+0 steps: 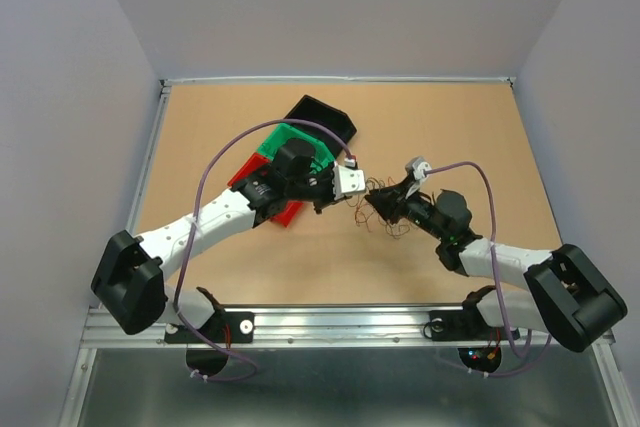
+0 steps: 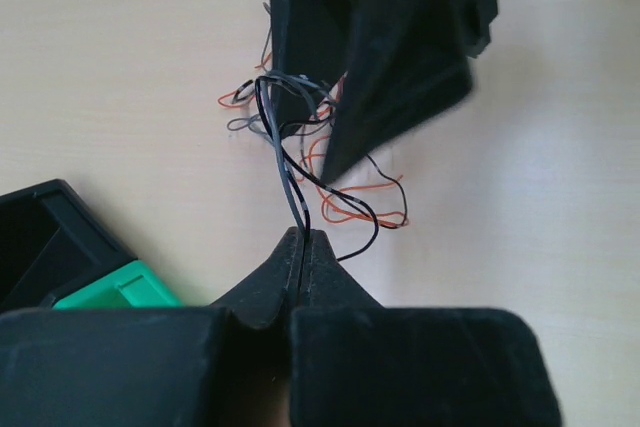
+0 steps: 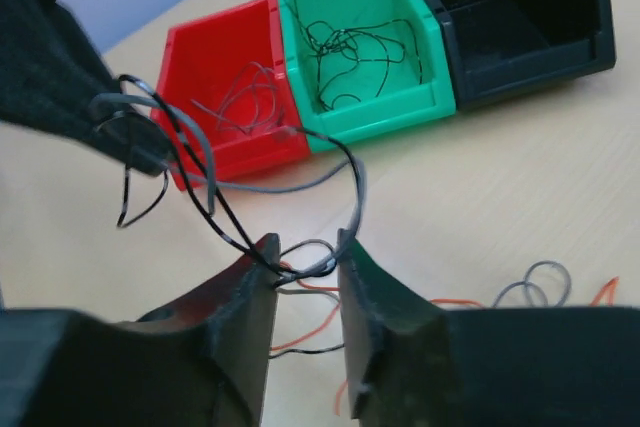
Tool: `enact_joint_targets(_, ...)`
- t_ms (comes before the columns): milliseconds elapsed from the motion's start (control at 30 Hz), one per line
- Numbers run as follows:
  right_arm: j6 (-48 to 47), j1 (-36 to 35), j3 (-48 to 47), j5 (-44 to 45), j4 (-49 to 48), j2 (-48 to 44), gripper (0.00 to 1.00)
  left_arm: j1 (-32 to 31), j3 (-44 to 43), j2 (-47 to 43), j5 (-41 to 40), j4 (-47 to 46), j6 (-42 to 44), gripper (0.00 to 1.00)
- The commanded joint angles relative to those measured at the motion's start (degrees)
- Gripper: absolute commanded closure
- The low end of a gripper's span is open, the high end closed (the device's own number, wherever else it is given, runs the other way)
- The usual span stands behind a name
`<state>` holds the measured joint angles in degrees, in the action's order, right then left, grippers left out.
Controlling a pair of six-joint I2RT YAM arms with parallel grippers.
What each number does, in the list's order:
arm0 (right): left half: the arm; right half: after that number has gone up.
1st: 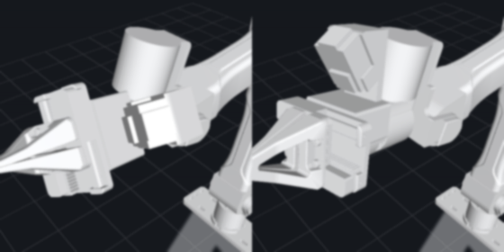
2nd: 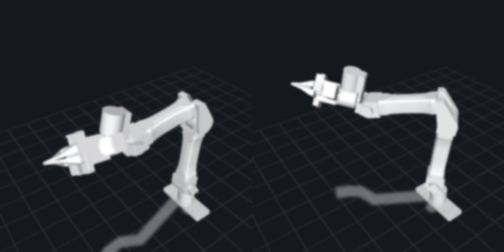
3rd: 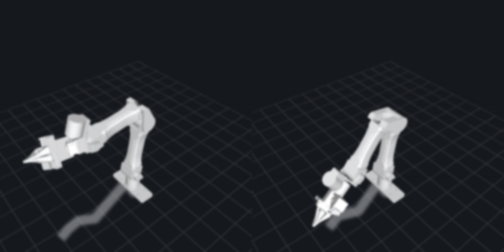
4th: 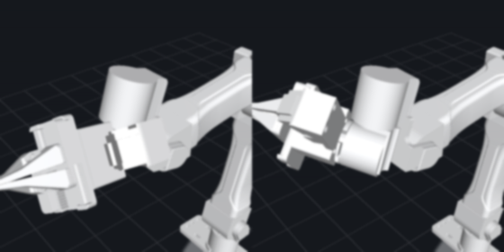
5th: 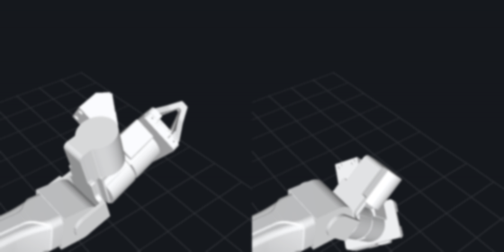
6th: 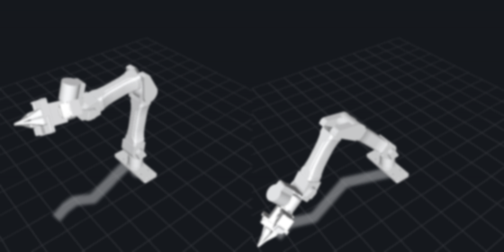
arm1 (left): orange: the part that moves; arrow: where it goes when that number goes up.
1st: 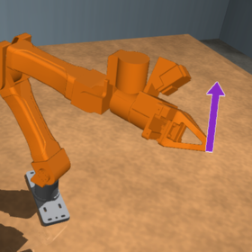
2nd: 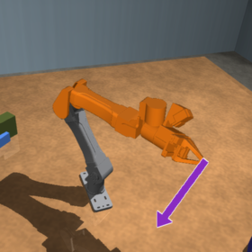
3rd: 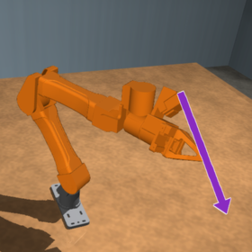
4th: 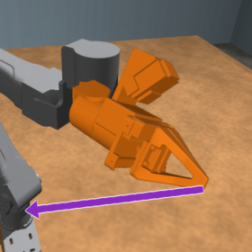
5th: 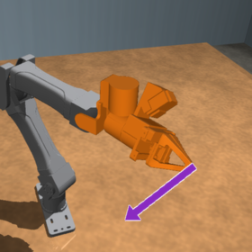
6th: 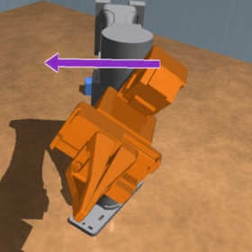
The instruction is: Untangle the cables
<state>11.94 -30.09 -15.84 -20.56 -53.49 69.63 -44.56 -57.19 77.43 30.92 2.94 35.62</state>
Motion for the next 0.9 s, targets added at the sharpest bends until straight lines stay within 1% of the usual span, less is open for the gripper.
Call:
enact_joint_targets(0, 2.46, -0.32, -3.06, 13.73, -5.83, 1.04, 0.78, -0.18, 1.54, -3.77, 1.17, -1.79, -0.02, 1.0)
enact_joint_targets(33, 3.17, -0.32, -2.37, 16.75, -5.74, 0.6, 0.85, -0.09, 2.08, -4.99, 0.29, -2.49, -0.28, 1.0)
enact_joint_targets(67, 3.78, -0.24, -1.92, 22.52, -5.74, 0.08, 0.95, -0.09, 3.39, -5.79, -0.06, -4.5, -0.54, 1.0)
enact_joint_targets(133, 6.49, -0.15, -0.78, 28.44, -5.74, -1.68, 1.0, -0.01, 4.89, -8.24, -0.77, -6.36, -0.81, 1.0)
enact_joint_targets(167, 7.64, -0.06, 0.53, 34.56, -5.66, -3.69, 0.99, 0.17, 6.37, -9.04, -0.86, -8.11, -0.72, 1.0)
enact_joint_targets(200, 9.74, 0.11, 1.5, 37.23, -5.74, -5.01, 0.99, 0.26, 7.08, -9.83, -1.03, -8.91, -0.81, 1.0)
enact_joint_targets(300, 11.95, 0.38, 4.4, 46.2, -4.78, -9.76, 0.99, 0.43, 8.41, -11.42, -1.38, -10.67, -0.99, 1.0)
enact_joint_targets(367, 12.57, 0.47, 5.28, 51.03, -2.06, -12.13, 0.99, 0.61, 8.41, -11.16, -2.0, -10.94, -1.25, 1.0)
enact_joint_targets(400, 12.92, 0.55, 5.81, 56.01, -0.66, -13.28, 0.99, 0.87, 8.15, -10.9, -2.0, -11.02, -1.42, 1.0)
enact_joint_targets(467, 14.15, 0.73, 6.43, 61.22, 3.54, -17.23, 1.0, 1.14, 7.88, -10.02, -2.96, -11.46, -1.86, 1.0)
enact_joint_targets(500, 15.64, 0.82, 7.3, 66.64, 5.05, -20.55, 1.0, 1.31, 7.62, -9.76, -3.66, -11.73, -2.21, 1.0)
enact_joint_targets(533, 16.0, 0.82, 7.92, 68.96, 6.98, -22.24, 0.99, 1.75, 7.62, -9.06, -4.98, -12.51, -3.0, 1.0)
enact_joint_targets(600, 16.44, 0.82, 9.59, 73.18, 8.05, -26.53, 0.99, 2.63, 7.18, -8.52, -6.13, -13.22, -3.97, 1.0)
enact_joint_targets(633, 16.53, 0.82, 11.07, 73.9, 8.58, -30.91, 0.99, 3.59, 7.0, -8.17, -6.39, -13.57, -4.32, 1.0)
enact_joint_targets(733, 16.09, 0.82, 12.76, 73.99, 12.26, -38.23, 1.0, 4.74, 6.3, -6.86, -7.36, -14.19, -5.47, 1.0)
enact_joint_targets(767, 16.18, 0.82, 13.02, 73.99, 15.41, -42.69, 0.99, 5.44, 6.21, -6.59, -8.75, -14.8, -6.08, 1.0)
enact_joint_targets(800, 16.18, 0.82, 13.02, 74.6, 17.18, -44.47, 0.99, 5.71, 6.04, -6.5, -9.12, -15.07, -6.35, 1.0)
enact_joint_targets(833, 16.53, 0.73, 12.85, 75.39, 21.11, -46.4, 0.99, 5.97, 6.04, -6.24, -9.38, -15.33, -6.7, 1.0)
enact_joint_targets(867, 17.23, 0.82, 12.41, 77.92, 23.24, -49.38, 0.99, 6.58, 6.04, -6.24, -9.56, -15.77, -7.13, 1.0)
